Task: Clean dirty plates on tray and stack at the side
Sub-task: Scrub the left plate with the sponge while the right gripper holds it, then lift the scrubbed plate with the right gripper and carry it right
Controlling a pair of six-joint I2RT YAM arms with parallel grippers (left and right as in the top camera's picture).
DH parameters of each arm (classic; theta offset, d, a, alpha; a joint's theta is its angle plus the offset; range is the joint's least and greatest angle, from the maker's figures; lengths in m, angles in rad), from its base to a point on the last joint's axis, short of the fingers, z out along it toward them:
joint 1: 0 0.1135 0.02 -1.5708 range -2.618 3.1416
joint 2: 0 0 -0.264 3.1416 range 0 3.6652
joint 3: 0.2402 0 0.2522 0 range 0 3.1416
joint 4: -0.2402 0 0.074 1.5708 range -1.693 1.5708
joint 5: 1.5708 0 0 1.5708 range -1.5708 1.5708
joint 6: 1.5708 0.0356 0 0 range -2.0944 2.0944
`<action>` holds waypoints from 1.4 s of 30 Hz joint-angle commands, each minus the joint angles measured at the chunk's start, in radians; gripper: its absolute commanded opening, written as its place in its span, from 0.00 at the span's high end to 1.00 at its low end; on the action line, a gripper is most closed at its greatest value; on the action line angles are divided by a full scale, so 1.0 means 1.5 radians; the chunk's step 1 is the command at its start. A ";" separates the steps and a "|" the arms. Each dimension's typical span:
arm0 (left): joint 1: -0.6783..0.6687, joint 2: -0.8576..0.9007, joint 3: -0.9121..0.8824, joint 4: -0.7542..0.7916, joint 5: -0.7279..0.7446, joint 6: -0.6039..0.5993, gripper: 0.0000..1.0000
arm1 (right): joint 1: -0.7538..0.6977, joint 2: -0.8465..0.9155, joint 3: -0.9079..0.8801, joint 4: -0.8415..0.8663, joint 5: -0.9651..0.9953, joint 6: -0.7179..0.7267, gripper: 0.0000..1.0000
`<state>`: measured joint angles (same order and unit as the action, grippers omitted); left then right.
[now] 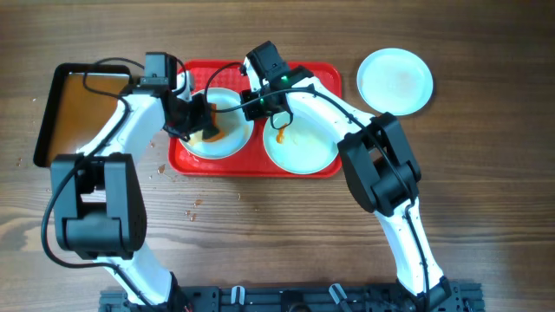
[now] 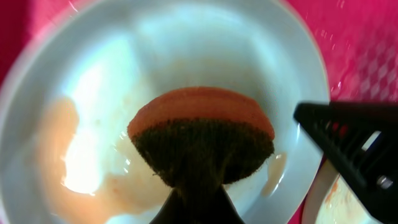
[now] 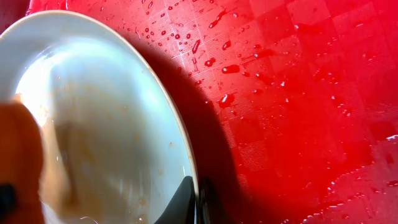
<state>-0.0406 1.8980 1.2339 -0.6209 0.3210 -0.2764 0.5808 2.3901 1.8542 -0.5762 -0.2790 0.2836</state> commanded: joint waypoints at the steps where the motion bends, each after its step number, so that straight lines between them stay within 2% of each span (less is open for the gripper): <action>1: -0.024 0.011 -0.026 0.005 0.026 -0.018 0.96 | -0.008 0.019 0.001 -0.006 0.032 0.004 0.95; 3: -0.034 0.011 -0.027 0.005 -0.005 -0.018 0.96 | -0.008 0.019 0.001 -0.006 0.032 0.004 0.95; 8: -0.038 0.011 -0.027 0.007 -0.188 -0.002 0.96 | -0.008 0.019 0.001 -0.008 0.032 0.003 0.95; 11: -0.038 0.011 -0.027 0.010 -0.200 0.052 0.96 | -0.008 0.019 0.001 -0.008 0.032 0.003 0.95; 13: -0.038 0.011 -0.027 0.010 -0.255 0.065 0.96 | -0.008 0.019 0.001 -0.008 0.032 0.003 0.95; 18: -0.039 0.010 -0.026 0.020 -0.503 0.078 0.96 | -0.013 0.010 0.001 -0.025 0.041 -0.017 0.96; 20: -0.043 0.008 -0.013 0.020 -0.628 0.077 0.96 | -0.013 -0.009 0.001 -0.031 0.084 -0.020 0.96; 21: -0.046 0.005 -0.007 0.020 -0.641 0.075 0.96 | -0.013 -0.017 0.001 -0.031 0.087 -0.033 0.96; 23: -0.049 -0.006 0.006 0.024 -0.636 0.051 0.96 | -0.013 -0.032 0.001 -0.030 0.088 -0.054 0.96; 24: -0.049 -0.022 0.016 0.031 -0.615 0.007 0.96 | -0.013 -0.045 0.001 -0.031 0.098 -0.057 0.96; 26: -0.045 -0.059 0.021 0.055 -0.555 -0.019 0.96 | -0.013 -0.066 0.001 -0.031 0.117 -0.068 0.96; 31: 0.009 -0.185 0.021 0.108 -0.235 -0.031 0.96 | -0.013 -0.106 0.001 -0.030 0.138 -0.094 0.96; 34: 0.048 -0.204 0.020 0.094 -0.095 -0.031 0.96 | -0.013 -0.129 0.001 -0.022 0.183 -0.102 0.96; 38: 0.059 -0.191 0.018 0.052 -0.072 -0.031 0.96 | -0.013 -0.164 0.001 -0.009 0.292 -0.135 0.96; 42: 0.054 -0.169 0.018 0.020 -0.069 -0.031 0.96 | -0.010 -0.209 0.001 0.008 0.371 -0.228 0.96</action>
<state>0.0475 1.6085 1.2625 -0.5739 0.1387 -0.3069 0.5621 2.1719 1.8557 -0.5861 0.1158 0.0761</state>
